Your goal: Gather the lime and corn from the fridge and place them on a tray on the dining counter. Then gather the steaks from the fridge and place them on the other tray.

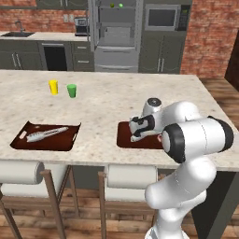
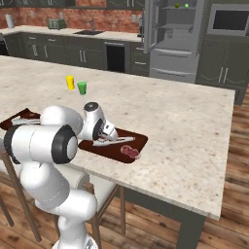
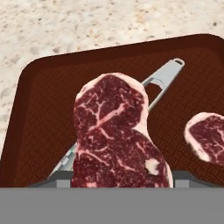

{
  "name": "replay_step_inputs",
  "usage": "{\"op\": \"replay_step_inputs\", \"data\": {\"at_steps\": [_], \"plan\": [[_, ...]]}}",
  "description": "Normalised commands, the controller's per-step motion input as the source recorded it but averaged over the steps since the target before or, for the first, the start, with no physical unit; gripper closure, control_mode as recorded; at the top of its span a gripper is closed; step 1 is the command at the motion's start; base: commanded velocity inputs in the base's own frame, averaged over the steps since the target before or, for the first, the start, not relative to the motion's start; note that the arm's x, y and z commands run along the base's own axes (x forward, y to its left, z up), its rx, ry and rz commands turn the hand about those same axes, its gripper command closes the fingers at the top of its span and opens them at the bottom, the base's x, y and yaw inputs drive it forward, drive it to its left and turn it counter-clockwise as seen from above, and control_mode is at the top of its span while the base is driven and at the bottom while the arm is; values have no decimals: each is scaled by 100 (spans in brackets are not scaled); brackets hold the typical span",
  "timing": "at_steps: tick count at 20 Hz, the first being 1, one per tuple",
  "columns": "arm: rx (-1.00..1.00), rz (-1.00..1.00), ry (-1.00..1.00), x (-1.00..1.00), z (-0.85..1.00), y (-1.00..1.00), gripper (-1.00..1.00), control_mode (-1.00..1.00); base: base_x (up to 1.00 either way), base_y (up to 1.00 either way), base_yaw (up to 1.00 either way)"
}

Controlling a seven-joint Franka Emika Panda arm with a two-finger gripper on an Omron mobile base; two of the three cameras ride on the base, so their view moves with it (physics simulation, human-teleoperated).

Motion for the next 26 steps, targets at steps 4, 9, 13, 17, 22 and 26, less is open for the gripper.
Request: {"op": "replay_step_inputs", "data": {"at_steps": [4, 9, 13, 17, 22, 26], "plan": [[0, 0, 0, 27, -25, 0, 100, -100, 0, 0, 0], [0, 0, 0, 28, -24, 0, 100, -100, 0, 0, 0], [0, 0, 1, 19, -25, 0, 100, -100, 0, 0, 0], [0, 0, 1, 12, -26, 0, -100, -100, 0, 0, 0], [1, 0, 0, 1, -10, 0, -100, -100, 0, 0, 0], [0, 0, 2, 0, 10, 1, -100, -100, 0, 0, 0]]}}
